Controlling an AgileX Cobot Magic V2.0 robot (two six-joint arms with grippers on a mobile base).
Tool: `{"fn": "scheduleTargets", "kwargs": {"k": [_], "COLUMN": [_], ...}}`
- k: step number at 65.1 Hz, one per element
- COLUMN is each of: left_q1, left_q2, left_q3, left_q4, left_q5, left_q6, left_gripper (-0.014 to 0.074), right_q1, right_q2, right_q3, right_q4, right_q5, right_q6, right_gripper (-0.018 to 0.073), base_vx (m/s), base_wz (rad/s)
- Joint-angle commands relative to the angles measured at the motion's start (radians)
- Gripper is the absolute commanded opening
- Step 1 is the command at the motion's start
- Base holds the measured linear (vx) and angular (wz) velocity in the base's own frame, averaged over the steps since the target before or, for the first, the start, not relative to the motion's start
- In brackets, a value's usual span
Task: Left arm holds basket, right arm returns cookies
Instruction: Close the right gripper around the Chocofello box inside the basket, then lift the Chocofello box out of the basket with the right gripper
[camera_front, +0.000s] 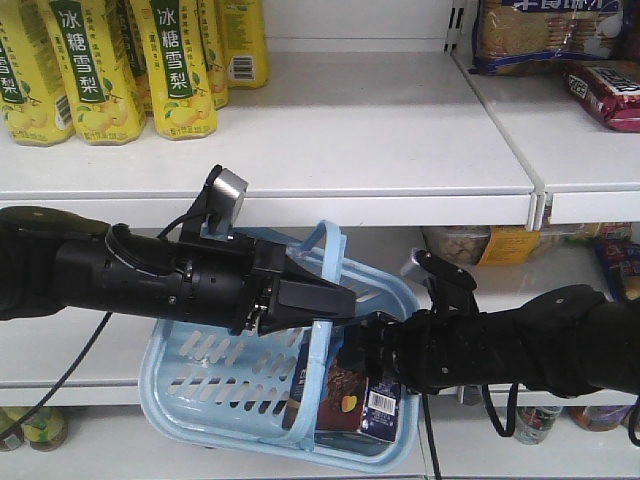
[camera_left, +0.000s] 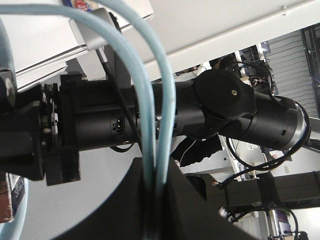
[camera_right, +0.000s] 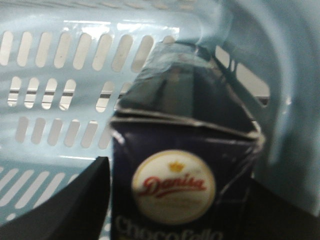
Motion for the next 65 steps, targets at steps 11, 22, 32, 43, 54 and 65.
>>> {"fn": "scheduleTargets", "kwargs": {"k": [11,22,32,43,54,65], "left_q1": [0.012,0.012,0.012,0.012,0.012,0.012], "left_q2": [-0.033,-0.033,-0.033,-0.033,-0.033,-0.033], "left_q3": [-0.034,-0.034,-0.034,-0.034,-0.034,-0.034], "left_q4": [-0.191,-0.191,-0.191,-0.191,-0.191,-0.191], "left_q5": [0.005,0.005,0.005,0.005,0.005,0.005], "left_q6": [-0.013,-0.013,-0.013,-0.013,-0.013,-0.013], "left_gripper": [-0.0006,-0.0006,-0.0006,-0.0006,-0.0006,-0.0006], "right_q1": [-0.007,-0.007,-0.007,-0.008,-0.008,-0.008], "right_q2": [-0.020,-0.020,-0.021,-0.053,-0.126,-0.218], "right_q3": [-0.020,-0.020,-0.020,-0.020,-0.007,0.042], "right_q4": [0.008,0.008,0.008,0.008,-0.001,-0.008], "right_q5": [-0.065,-0.065,-0.064,-0.062,-0.060,-0.054], "right_q6": [-0.013,-0.013,-0.012,-0.011,-0.003,0.000], "right_gripper": [0.0235,0.0153,0.0106,0.0098,0.0100,0.0101], "base_vx": [0.00,0.00,0.00,0.00,0.00,0.00], "base_wz": [0.00,0.00,0.00,0.00,0.00,0.00]}}
